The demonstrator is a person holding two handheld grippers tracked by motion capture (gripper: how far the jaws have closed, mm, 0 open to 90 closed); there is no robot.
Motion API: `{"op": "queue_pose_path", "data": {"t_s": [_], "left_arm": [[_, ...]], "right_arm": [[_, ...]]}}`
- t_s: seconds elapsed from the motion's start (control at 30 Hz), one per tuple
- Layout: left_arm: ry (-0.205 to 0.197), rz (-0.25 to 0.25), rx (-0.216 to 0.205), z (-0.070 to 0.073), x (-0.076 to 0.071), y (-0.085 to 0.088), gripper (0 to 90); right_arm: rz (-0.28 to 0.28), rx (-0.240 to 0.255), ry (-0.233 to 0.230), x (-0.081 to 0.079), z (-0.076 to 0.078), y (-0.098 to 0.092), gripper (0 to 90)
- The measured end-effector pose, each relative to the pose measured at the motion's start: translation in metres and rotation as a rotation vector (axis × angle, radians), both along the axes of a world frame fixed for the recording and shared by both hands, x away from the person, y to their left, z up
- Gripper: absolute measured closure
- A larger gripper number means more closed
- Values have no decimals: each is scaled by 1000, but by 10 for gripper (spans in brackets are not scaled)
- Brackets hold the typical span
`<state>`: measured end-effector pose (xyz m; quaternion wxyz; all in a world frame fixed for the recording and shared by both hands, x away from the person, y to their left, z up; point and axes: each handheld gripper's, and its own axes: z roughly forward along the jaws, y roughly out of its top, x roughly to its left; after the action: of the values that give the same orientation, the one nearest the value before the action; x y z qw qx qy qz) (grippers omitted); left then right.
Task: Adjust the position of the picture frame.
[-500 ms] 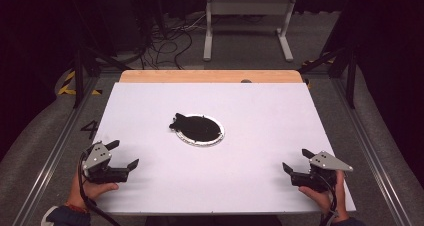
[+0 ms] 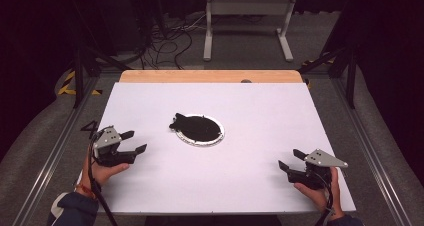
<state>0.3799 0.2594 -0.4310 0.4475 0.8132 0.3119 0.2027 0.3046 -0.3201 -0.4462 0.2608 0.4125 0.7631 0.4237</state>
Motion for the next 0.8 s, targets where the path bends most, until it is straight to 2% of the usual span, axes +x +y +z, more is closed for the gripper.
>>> {"op": "queue_pose_path", "data": {"t_s": [0.03,0.07,0.13,0.23,0.3,0.33,0.43,0.47,0.57,0.7,0.8], "left_arm": [[-1,-13,-2,2,5,-3,376],[-6,-28,3,5,9,-7,437],[2,-36,21,9,19,-17,498],[3,-79,52,20,38,-38,637],[-2,-114,50,27,48,-53,713],[-12,-123,63,30,53,-61,744],[-4,-153,80,31,69,-81,825],[11,-158,88,30,74,-86,852],[35,-147,97,27,91,-100,897],[72,-120,133,19,115,-112,900],[99,-90,155,12,130,-116,900]], "right_arm": [[5,-3,0,1,1,2,354],[10,-2,5,3,1,5,379],[34,1,15,5,1,12,426],[80,8,39,10,1,22,565],[101,2,53,13,1,29,651],[116,-2,59,15,1,32,694],[140,-1,56,17,2,42,816],[145,4,49,17,3,46,845],[162,7,49,22,5,58,896],[194,10,55,34,9,79,900],[216,-5,55,42,10,97,900]]}}
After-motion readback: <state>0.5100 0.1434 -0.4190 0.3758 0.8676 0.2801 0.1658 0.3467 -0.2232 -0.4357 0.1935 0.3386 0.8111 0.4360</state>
